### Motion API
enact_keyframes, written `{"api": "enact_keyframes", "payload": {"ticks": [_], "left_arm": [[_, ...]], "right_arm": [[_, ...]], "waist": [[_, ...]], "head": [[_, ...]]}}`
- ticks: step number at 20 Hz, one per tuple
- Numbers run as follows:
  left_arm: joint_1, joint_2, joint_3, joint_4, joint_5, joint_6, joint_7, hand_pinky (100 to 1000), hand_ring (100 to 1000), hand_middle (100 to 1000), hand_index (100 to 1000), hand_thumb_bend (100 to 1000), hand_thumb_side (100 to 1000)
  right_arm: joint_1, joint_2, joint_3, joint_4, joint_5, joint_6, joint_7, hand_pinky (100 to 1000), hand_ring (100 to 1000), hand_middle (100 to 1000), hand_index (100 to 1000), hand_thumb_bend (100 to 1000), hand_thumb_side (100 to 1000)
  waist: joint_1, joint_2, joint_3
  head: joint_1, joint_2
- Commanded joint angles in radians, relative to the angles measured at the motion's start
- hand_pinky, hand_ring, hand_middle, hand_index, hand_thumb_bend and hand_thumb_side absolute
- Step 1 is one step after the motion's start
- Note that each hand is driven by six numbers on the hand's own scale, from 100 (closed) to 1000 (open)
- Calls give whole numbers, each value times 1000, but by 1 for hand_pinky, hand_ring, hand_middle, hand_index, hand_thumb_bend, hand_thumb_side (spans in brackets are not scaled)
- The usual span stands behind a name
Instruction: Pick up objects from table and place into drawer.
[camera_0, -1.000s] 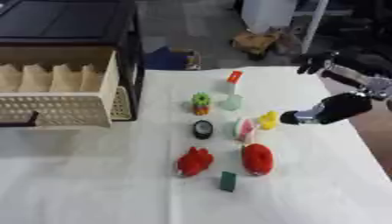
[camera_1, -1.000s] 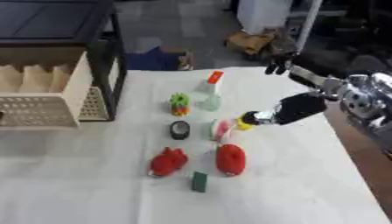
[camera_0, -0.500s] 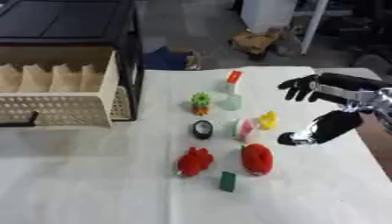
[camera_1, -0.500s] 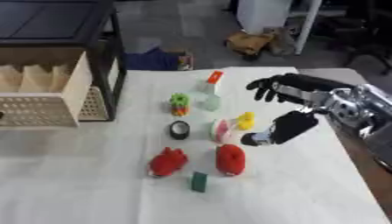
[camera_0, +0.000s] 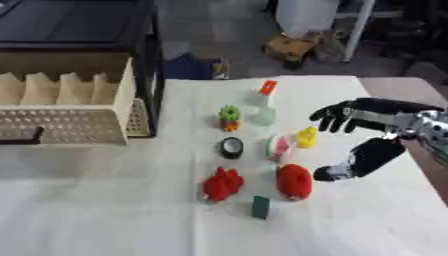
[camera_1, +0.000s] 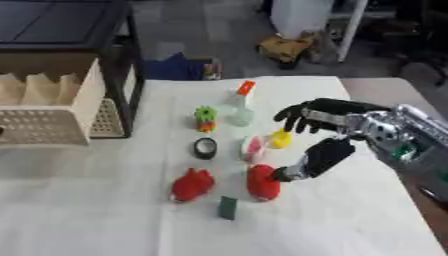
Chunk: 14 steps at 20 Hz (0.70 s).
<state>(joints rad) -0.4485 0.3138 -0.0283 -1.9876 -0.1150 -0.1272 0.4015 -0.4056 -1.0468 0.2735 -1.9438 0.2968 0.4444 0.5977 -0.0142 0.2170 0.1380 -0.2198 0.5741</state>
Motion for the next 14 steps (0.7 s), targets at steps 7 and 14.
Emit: {"api": "enact_keyframes", "payload": {"ticks": [7, 14], "left_arm": [[-9, 1, -2, -12, 8, 2, -9, 599, 541, 623, 874, 100, 1000], [-6, -2, -2, -12, 13, 3, -12, 600, 541, 624, 871, 100, 1000]], "right_arm": [[-34, 12, 47, 49, 36, 6, 57, 765, 886, 823, 964, 615, 436], [-45, 39, 67, 90, 43, 17, 63, 728, 873, 811, 964, 639, 443]], "waist": [[0, -7, 6], [3, -4, 10]], "head": [[-8, -4], [-11, -5]]}}
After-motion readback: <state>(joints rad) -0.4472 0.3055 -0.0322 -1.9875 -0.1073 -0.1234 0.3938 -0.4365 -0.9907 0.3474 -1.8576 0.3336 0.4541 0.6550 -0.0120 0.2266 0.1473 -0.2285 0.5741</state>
